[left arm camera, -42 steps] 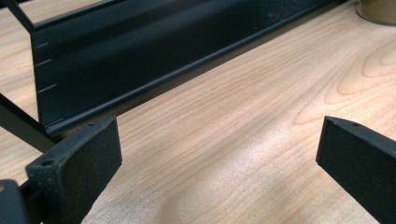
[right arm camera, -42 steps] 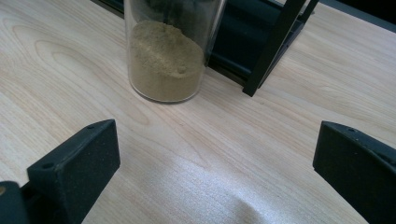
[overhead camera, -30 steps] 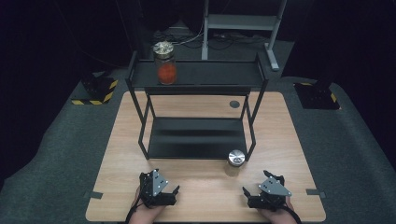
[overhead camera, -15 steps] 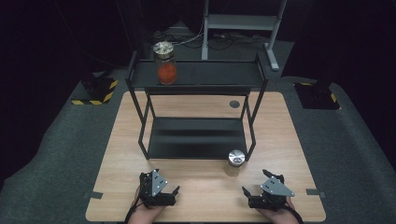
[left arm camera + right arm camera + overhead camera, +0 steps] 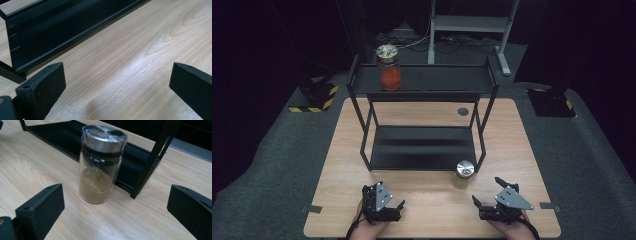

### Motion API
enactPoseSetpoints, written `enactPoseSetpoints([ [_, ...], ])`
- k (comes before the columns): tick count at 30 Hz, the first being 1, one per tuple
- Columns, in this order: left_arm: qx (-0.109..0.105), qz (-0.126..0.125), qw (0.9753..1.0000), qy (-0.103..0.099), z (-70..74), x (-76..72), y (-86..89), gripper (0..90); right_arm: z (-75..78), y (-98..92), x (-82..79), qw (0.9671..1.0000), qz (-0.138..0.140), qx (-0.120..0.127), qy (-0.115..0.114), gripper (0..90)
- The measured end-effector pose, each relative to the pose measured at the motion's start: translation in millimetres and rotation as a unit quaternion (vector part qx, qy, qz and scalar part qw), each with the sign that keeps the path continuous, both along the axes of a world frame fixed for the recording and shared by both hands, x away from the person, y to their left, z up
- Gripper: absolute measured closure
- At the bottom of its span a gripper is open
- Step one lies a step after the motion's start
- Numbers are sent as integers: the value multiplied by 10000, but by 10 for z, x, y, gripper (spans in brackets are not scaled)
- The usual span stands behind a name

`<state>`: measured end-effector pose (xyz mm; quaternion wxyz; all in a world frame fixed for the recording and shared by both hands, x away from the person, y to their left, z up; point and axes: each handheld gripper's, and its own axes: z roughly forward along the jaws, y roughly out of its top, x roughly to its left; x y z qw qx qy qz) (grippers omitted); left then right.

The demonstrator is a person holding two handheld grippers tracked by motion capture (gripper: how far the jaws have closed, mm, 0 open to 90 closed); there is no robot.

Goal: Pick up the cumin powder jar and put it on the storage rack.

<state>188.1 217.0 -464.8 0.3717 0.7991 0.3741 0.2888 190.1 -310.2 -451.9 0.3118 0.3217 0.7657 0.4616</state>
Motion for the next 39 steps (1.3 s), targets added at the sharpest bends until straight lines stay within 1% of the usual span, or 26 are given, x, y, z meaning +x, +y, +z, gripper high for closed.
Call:
enactPoseSetpoints([
  [8, -23, -11, 10000, 21, 2, 4, 5, 9, 69, 22, 34, 9999, 58, 112, -16, 3],
  [12, -33, -20, 10000, 29, 2, 8, 10, 9, 77, 54, 50, 9998, 99, 154, -72, 1],
  [14, -63, -15, 10000, 34, 1, 9, 19, 9, 81, 70, 66, 9997, 109, 227, -52, 0],
  [16, -86, -19, 10000, 46, 2, 15, 29, 9, 85, 100, 77, 9996, 116, 229, -68, 0],
  [23, -131, -9, 9999, 61, 1, 18, 42, 9, 69, 194, 158, 9994, 122, 314, -37, 0],
  [27, -157, -10, 9998, 77, 2, 23, 51, 9, 66, 242, 205, 9994, 164, 315, -27, 0],
  [30, -163, -13, 9998, 90, 4, 28, 54, 9, 53, 277, 230, 9993, 193, 311, -45, 0],
  [35, -157, -16, 9998, 97, 5, 31, 52, 9, 33, 330, 275, 9992, 190, 347, -3, 0],
  [39, -154, -22, 9998, 92, 5, 30, 52, 9, 10, 374, 304, 9990, 171, 420, -8, 0],
])
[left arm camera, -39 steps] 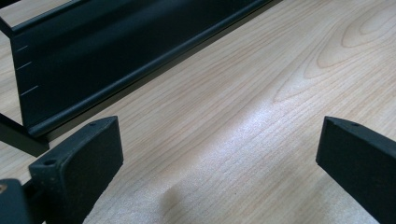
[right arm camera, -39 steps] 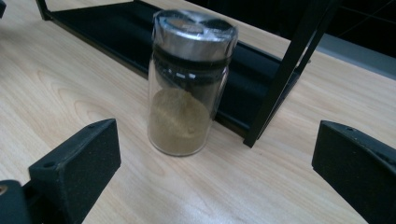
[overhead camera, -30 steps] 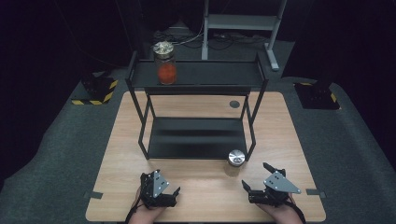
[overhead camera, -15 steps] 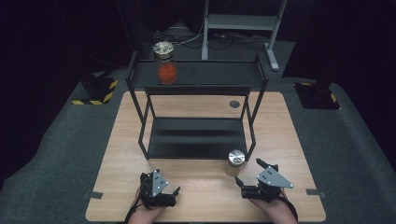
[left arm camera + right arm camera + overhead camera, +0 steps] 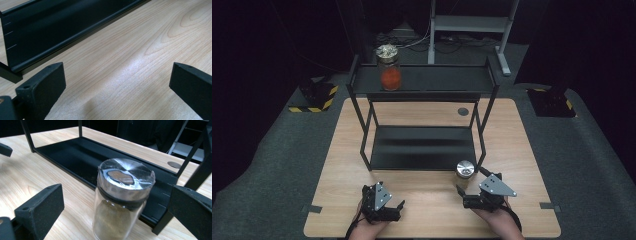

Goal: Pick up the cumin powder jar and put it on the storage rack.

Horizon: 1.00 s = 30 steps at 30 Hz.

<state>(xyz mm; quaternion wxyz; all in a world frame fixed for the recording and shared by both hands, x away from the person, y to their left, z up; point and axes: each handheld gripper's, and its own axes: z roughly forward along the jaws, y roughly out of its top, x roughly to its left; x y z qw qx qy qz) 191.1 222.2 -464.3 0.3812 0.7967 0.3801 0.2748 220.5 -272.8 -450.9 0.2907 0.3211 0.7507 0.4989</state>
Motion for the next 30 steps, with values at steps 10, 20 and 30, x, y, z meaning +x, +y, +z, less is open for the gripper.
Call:
enactPoseSetpoints([
  [10, 16, 4, 10000, -12, -1, -5, -6, 9, -73, 92, 103, 9998, -70, 183, 24, 0],
  [20, 22, 12, 10000, -21, -2, -8, -10, 9, -167, 107, 157, 9991, -195, 385, -2, 49],
  [30, 65, -3, 10000, -41, -4, -13, -23, 9, -269, 76, 182, 9979, -218, 589, -155, 200],
])
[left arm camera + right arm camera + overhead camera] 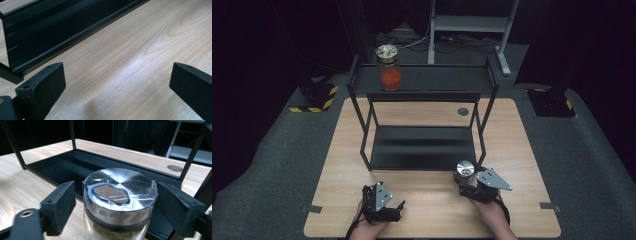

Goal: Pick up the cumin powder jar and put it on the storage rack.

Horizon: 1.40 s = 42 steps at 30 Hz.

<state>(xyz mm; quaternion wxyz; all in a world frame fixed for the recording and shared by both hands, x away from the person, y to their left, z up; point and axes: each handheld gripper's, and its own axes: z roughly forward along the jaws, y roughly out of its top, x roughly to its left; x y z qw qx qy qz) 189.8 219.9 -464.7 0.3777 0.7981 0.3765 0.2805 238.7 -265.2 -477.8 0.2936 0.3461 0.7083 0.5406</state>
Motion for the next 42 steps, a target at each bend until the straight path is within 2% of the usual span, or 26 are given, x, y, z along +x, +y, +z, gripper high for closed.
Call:
enactPoseSetpoints([
  [10, -45, 36, 10000, 15, 0, 1, 10, 9, -54, -85, 29, 9997, 109, 227, 11, 335],
  [19, -55, 25, 10000, 13, -1, 1, 16, 9, -150, -89, 5, 9994, 113, 273, -188, 342],
  [29, -51, 14, 10000, 10, -1, 2, 17, 9, -164, -85, -2, 9993, 97, 292, -210, 344],
  [35, -50, 20, 10000, 17, 1, 3, 15, 9, -119, -84, 0, 9995, 103, 269, -150, 344],
  [42, -40, 24, 10000, 10, 0, 0, 10, 9, -29, -98, -62, 9989, 138, 327, -315, 345],
])
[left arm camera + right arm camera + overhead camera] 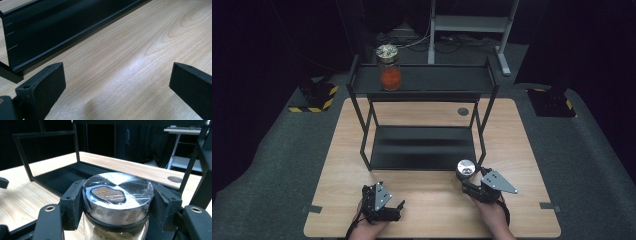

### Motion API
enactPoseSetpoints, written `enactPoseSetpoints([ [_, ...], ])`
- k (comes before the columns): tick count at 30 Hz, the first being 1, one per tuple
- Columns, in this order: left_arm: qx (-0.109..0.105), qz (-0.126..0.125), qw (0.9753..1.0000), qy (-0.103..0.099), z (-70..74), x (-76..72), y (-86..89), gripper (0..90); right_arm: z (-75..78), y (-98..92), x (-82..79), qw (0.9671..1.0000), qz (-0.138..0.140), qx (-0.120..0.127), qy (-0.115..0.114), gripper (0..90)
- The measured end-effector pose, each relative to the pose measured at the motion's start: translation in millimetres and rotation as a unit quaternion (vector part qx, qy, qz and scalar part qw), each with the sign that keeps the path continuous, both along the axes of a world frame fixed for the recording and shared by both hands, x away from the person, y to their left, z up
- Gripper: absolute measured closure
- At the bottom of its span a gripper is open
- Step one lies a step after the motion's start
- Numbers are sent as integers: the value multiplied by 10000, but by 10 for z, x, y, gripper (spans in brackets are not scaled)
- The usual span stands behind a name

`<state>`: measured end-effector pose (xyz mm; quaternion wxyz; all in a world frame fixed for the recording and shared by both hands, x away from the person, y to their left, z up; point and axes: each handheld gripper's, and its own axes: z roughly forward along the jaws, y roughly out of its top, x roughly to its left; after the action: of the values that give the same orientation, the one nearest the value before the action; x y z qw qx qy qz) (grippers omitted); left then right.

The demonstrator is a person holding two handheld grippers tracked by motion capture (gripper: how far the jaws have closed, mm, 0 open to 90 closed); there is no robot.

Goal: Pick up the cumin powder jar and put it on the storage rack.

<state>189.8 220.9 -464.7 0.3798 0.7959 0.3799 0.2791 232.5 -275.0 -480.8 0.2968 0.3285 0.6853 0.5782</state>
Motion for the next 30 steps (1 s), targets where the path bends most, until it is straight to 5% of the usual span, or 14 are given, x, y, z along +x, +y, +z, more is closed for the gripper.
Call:
enactPoseSetpoints([
  [30, 50, -77, 10000, -12, 3, 3, 2, 9, 662, -79, -54, 9996, 123, 42, -253, 345],
])
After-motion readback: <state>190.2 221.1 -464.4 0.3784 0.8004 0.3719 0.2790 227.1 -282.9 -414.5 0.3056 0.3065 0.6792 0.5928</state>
